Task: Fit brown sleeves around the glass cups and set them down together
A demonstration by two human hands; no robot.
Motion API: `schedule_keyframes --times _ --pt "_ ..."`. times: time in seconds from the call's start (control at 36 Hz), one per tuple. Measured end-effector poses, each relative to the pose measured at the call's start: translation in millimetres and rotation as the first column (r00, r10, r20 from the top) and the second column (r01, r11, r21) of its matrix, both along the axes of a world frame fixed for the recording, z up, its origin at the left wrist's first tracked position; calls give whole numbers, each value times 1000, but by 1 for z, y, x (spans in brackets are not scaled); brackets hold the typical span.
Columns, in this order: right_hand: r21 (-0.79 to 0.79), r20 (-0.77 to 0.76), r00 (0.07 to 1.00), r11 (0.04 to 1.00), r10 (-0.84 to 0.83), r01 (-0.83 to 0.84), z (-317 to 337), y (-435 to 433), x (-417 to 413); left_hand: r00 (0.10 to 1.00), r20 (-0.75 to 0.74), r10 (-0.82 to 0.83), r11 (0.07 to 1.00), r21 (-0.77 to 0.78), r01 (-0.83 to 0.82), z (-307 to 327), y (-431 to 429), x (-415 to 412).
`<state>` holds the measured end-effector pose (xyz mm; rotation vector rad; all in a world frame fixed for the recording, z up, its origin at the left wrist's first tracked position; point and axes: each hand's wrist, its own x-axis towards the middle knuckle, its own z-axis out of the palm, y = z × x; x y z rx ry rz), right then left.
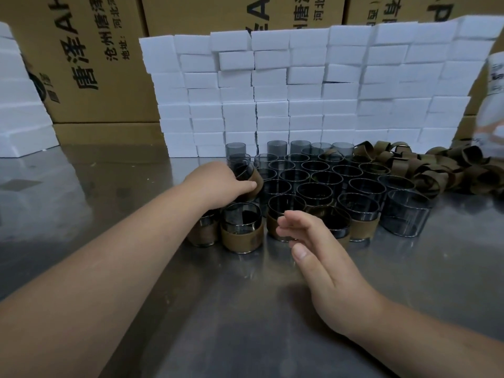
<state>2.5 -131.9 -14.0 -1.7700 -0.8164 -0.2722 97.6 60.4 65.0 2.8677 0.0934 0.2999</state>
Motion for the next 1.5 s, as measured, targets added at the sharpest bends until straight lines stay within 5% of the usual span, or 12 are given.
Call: schedule_keyframes --times 0.56,0.81,1.19,1.31,1.5 --pt "-79 6 1000 997 -24 24 3 1 -1 986 -166 -2 1000 -14 -1 -14 7 -3" --pt "-96 -10 1000 995 -21 20 4 2 -2 931 -364 -16 979 183 88 -18 7 -1" --pt "-102 -13 1000 995 -16 14 3 2 -1 963 -246 -112 989 66 132 -17 -6 8" --pt "-107 -32 999 994 -13 9 4 2 -1 999 -44 -25 996 -89 21 -7 -6 15" --pt "-110 -38 999 994 -5 1 4 3 -1 995 -80 64 979 -189 -78 -7 -6 32"
